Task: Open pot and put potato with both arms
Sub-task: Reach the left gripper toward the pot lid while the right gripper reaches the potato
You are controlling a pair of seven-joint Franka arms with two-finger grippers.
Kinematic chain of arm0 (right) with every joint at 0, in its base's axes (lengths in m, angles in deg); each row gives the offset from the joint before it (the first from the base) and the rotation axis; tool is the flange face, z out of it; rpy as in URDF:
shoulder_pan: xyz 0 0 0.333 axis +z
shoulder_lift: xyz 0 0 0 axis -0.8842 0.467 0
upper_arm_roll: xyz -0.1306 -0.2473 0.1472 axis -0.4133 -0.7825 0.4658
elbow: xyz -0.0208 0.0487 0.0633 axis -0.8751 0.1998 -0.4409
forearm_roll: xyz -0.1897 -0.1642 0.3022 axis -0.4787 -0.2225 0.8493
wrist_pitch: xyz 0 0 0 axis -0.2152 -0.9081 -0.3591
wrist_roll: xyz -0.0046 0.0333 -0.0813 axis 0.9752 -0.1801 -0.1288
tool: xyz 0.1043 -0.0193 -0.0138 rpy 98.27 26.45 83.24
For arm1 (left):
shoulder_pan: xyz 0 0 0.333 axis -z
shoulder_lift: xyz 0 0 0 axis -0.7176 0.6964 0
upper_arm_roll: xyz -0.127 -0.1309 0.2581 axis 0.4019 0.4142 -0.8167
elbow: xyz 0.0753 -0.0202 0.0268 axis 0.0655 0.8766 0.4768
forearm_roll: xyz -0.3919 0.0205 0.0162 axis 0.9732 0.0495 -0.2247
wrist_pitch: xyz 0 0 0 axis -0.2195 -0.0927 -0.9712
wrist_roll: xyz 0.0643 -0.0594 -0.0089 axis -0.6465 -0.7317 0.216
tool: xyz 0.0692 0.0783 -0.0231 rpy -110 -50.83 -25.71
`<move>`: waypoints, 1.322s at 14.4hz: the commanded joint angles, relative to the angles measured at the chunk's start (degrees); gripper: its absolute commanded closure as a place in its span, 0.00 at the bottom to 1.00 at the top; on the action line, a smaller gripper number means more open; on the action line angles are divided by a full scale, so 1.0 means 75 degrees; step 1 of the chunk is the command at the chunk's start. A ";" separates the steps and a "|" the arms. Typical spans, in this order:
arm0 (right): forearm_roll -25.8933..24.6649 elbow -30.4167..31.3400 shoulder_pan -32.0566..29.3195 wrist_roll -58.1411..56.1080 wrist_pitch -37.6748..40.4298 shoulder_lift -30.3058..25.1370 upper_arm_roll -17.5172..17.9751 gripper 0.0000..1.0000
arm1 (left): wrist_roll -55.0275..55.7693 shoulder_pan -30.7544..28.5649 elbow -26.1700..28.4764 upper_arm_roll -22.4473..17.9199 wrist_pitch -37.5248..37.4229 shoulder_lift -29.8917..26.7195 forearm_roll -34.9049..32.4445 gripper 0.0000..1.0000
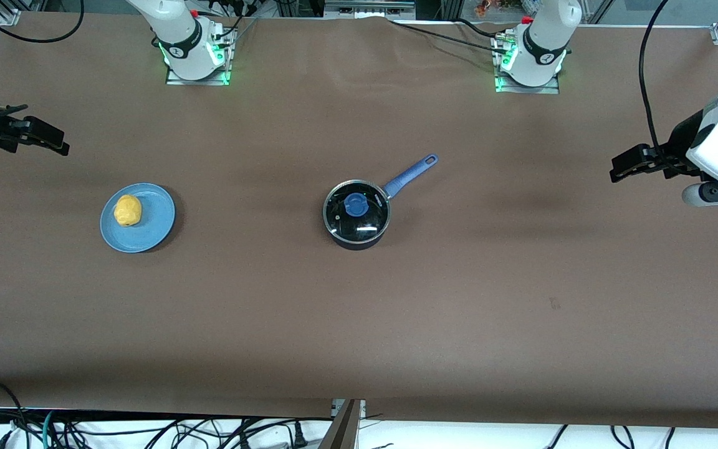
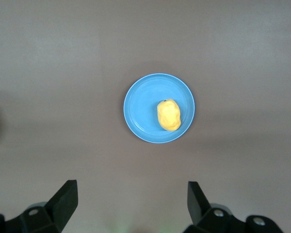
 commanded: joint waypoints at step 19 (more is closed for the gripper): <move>-0.0652 0.0729 -0.0104 -0.1338 -0.1236 0.1702 -0.0440 0.00 | 0.4682 0.3490 0.0019 0.0832 0.3762 0.2792 0.0024 0.00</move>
